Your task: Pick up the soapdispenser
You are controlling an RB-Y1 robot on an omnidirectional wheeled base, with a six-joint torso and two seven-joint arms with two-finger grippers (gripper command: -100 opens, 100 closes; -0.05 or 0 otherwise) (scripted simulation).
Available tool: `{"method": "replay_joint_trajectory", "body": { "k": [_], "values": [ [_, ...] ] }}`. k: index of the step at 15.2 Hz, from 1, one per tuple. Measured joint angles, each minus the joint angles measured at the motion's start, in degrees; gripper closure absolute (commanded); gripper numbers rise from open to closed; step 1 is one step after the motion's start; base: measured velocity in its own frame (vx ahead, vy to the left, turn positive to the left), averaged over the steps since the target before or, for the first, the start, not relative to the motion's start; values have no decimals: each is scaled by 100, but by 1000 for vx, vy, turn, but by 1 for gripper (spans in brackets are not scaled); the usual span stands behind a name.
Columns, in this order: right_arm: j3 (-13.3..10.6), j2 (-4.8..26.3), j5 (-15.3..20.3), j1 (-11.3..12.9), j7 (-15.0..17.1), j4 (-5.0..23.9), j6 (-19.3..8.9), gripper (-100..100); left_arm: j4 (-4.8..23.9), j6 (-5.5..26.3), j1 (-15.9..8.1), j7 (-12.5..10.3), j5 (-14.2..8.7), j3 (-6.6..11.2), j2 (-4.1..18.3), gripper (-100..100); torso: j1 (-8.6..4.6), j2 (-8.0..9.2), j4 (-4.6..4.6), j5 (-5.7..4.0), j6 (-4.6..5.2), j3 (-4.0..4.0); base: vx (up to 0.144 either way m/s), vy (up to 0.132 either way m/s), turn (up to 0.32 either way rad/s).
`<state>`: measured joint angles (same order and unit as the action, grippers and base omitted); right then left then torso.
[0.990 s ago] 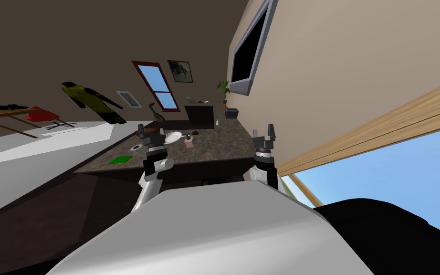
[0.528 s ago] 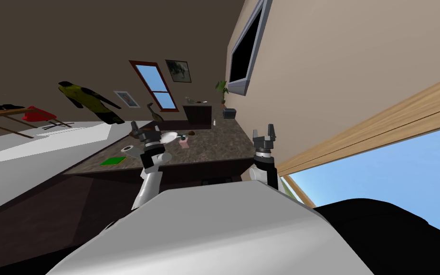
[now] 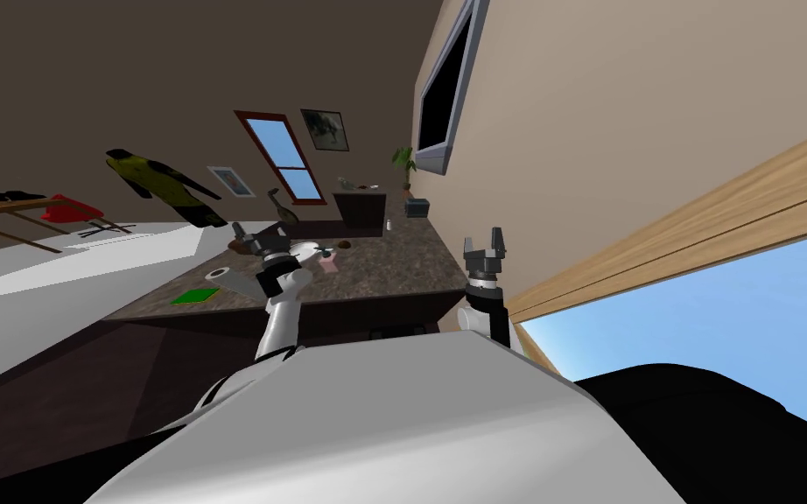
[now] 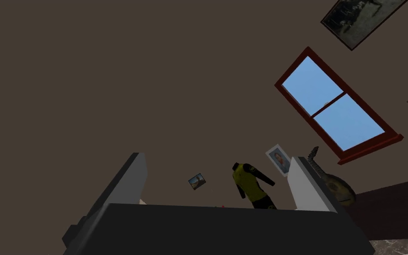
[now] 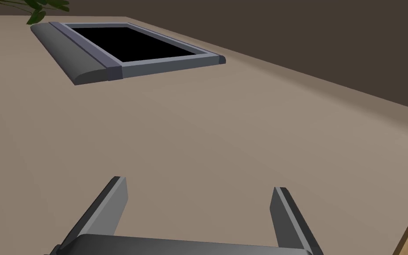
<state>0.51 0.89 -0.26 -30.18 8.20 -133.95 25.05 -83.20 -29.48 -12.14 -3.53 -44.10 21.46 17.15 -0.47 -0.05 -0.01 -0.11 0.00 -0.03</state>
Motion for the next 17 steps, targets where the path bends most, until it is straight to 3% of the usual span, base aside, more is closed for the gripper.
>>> {"method": "replay_joint_trajectory", "body": {
  "k": [5, 17],
  "values": [
    [0, 0, 0, 0, 0, 0, 0, 0, 514, 52, -468, 37, -418, 248, -34, -100, 11, 1, 0, 3, 0, 0, 3, -76, 10],
    [0, 1, 0, 0, 0, 0, 0, 0, 1849, 206, -1692, 216, -1493, 954, -439, -100, 19, 1, 0, 5, 1, 0, 3, -72, 20]
  ]
}}
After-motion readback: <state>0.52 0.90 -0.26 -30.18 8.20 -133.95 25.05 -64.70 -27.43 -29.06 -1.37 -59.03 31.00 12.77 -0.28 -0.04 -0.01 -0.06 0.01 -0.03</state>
